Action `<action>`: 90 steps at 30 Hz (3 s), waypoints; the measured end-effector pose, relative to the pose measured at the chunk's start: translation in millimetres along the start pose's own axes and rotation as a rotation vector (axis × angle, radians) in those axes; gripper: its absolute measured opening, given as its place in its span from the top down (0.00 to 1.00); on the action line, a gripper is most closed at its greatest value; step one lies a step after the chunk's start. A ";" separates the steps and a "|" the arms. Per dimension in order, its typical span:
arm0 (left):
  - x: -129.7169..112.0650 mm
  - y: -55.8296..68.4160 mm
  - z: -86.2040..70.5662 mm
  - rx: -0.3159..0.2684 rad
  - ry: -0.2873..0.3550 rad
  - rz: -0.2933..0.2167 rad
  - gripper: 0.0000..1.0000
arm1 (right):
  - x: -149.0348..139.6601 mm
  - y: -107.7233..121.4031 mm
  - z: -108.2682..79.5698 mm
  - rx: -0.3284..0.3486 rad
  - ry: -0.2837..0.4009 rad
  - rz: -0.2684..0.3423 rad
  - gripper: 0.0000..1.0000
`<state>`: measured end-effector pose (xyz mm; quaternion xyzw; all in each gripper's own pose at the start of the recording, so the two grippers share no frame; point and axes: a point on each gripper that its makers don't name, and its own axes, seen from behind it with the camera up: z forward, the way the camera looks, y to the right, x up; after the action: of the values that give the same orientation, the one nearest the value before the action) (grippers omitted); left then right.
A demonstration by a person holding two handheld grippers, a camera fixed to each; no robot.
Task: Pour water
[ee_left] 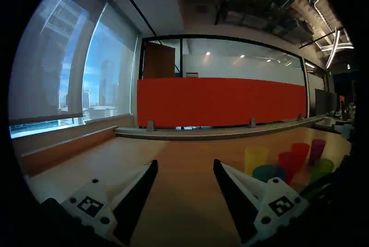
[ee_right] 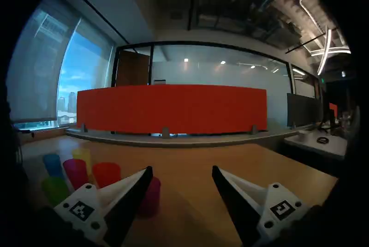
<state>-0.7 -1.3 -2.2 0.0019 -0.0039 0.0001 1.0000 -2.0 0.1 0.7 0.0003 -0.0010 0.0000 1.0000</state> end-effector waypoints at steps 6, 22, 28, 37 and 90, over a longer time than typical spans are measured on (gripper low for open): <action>10.3 -2.9 -2.3 0.001 -0.009 0.005 0.11 | 6.9 -1.0 2.9 0.017 -0.002 0.002 0.00; 110.8 -2.4 16.5 -0.063 -0.030 0.002 0.11 | 101.8 -6.1 21.5 0.084 -0.033 -0.038 0.00; 156.4 2.5 24.1 -0.099 -0.022 0.004 0.11 | 136.7 -11.5 26.5 0.126 -0.042 -0.018 0.00; 189.7 16.4 30.4 -0.172 -0.031 -0.019 0.11 | 173.2 -21.0 32.5 0.188 -0.055 0.014 0.00; 171.8 123.3 -3.3 -0.766 -0.150 0.012 0.11 | 141.7 -136.5 -24.0 0.823 -0.236 -0.088 0.00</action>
<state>171.0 122.1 -3.6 -0.3715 -0.0768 0.0044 0.9253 139.7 -136.3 -23.0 0.3991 -0.1155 -0.0421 0.9086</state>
